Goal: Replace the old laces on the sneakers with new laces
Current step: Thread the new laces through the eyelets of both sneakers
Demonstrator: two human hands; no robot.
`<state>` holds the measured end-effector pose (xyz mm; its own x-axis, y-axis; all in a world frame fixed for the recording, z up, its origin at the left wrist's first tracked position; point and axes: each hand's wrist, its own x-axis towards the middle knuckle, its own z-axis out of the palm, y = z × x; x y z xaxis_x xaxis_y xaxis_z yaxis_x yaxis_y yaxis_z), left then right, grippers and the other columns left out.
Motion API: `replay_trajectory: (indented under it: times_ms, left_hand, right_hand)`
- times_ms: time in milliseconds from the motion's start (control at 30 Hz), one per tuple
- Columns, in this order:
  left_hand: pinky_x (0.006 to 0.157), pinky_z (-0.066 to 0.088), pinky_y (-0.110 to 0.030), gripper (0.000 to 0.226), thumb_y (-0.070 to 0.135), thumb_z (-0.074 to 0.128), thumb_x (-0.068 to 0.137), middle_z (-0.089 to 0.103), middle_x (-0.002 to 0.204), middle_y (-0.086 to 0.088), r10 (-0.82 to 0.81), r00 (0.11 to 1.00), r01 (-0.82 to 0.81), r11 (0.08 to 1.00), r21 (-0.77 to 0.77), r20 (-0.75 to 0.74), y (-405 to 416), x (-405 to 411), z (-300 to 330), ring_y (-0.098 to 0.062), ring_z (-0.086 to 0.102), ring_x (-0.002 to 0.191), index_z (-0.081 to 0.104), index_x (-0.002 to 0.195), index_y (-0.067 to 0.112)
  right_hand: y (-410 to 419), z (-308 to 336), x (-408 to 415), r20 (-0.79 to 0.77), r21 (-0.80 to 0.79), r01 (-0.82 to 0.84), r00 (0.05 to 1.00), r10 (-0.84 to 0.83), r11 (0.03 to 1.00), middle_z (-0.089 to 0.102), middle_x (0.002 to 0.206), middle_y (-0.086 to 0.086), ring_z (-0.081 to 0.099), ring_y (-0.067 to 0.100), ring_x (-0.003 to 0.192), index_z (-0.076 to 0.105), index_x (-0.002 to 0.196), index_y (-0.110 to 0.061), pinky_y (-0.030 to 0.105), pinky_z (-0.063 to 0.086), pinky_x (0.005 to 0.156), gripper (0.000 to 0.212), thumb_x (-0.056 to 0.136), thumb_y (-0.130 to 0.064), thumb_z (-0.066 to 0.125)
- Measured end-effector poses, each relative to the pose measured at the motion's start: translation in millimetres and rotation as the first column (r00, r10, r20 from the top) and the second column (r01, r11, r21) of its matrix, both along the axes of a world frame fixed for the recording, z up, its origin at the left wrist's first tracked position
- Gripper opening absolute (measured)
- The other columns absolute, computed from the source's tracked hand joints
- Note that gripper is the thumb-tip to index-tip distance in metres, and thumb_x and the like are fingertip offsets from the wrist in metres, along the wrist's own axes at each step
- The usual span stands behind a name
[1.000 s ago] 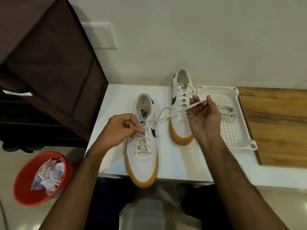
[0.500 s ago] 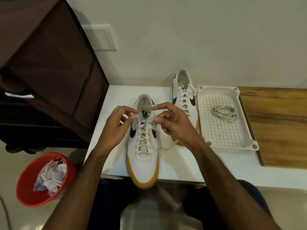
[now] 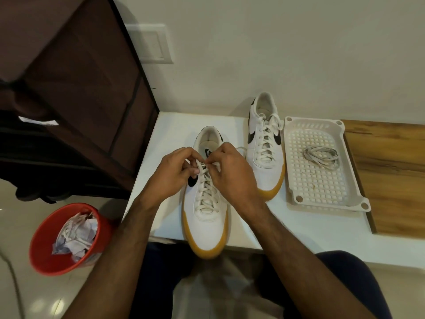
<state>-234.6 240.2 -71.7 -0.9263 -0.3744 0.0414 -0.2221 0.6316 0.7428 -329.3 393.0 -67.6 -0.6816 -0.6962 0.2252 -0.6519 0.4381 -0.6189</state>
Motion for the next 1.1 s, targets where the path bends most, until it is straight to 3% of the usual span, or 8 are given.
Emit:
replay_trajectory:
  times_ms: [167,300,433,600,733,867,967,1100]
  left_hand:
    - [0.08,0.058,-0.023,0.03,-0.01,0.066,0.087,0.07,0.088,0.002,0.043,0.999,-0.043,0.998,0.034,-0.003,1,-1,2,-0.009,0.071,0.077,0.067,0.099,0.018]
    - [0.079,0.057,-0.022,0.032,-0.011,0.066,0.086,0.069,0.087,0.001,0.044,0.999,-0.044,0.998,0.041,-0.018,4,0,5,-0.008,0.071,0.074,0.068,0.102,0.016]
    - [0.078,0.055,-0.017,0.039,0.001,0.078,0.083,0.072,0.083,0.004,0.129,0.992,-0.128,0.983,0.128,0.0,2,3,8,-0.008,0.072,0.077,0.061,0.113,0.019]
    - [0.078,0.057,-0.027,0.016,0.005,0.083,0.079,0.073,0.076,0.007,0.129,0.99,-0.129,0.992,0.009,-0.054,6,4,8,-0.011,0.071,0.076,0.07,0.083,0.014]
    - [0.08,0.058,-0.026,0.014,0.006,0.083,0.079,0.074,0.077,0.008,0.142,0.989,-0.14,0.988,0.061,-0.031,2,4,4,-0.01,0.071,0.077,0.072,0.084,0.014]
    - [0.077,0.055,-0.019,0.015,0.007,0.081,0.082,0.073,0.08,0.007,0.126,0.992,-0.124,0.987,0.1,-0.013,4,5,2,-0.01,0.069,0.077,0.068,0.088,0.013]
    - [0.076,0.054,-0.024,0.013,0.007,0.075,0.087,0.071,0.079,0.007,0.094,0.995,-0.09,0.992,0.088,-0.036,4,5,2,-0.013,0.069,0.078,0.065,0.088,0.016]
    - [0.074,0.049,-0.027,0.016,0.009,0.065,0.095,0.061,0.09,0.011,0.025,0.993,-0.041,0.989,-0.145,-0.114,4,4,0,-0.011,0.062,0.086,0.055,0.089,0.019]
  right_hand:
    - [-7,0,6,-0.126,0.094,0.0,0.992,0.012,0.996,0.054,0.099,0.0,0.058,0.019,0.079,0.074,0.103,-0.014,0.038,0.053,0.057,0.012,0.096,-0.02,0.066]
    - [-11,-3,-1,0.029,0.058,0.02,0.999,-0.022,0.998,0.054,0.103,-0.004,0.059,0.012,0.089,0.075,0.102,-0.017,0.033,0.052,0.063,0.011,0.095,-0.019,0.067]
    - [-11,-7,1,0.103,-0.017,0.072,0.992,-0.069,0.997,0.059,0.098,-0.008,0.057,0.01,0.095,0.077,0.093,-0.021,0.032,0.052,0.072,0.008,0.092,-0.017,0.07]
    - [-11,-7,1,0.048,-0.003,0.099,0.994,-0.098,0.995,0.065,0.097,-0.009,0.05,0.012,0.095,0.08,0.092,-0.025,0.033,0.05,0.075,0.012,0.093,-0.018,0.07]
    - [-12,-12,1,-0.021,-0.071,0.051,0.998,-0.053,0.996,0.069,0.091,-0.005,0.051,0.017,0.089,0.08,0.095,-0.021,0.035,0.047,0.074,0.013,0.093,-0.014,0.069]
    - [-9,-14,2,0.109,-0.164,0.055,0.993,-0.037,0.985,0.074,0.089,-0.009,0.057,0.014,0.092,0.075,0.105,-0.023,0.03,0.043,0.077,0.022,0.091,-0.007,0.068]
    - [-8,-13,1,0.281,-0.211,0.045,0.96,0.016,0.977,0.072,0.088,-0.012,0.063,0.009,0.095,0.068,0.11,-0.022,0.028,0.049,0.081,0.024,0.092,-0.007,0.067]
    - [-4,-9,-5,0.413,-0.253,0.0,0.904,0.108,0.967,0.073,0.094,-0.005,0.068,0.005,0.096,0.063,0.117,-0.02,0.029,0.057,0.088,0.028,0.093,-0.005,0.067]
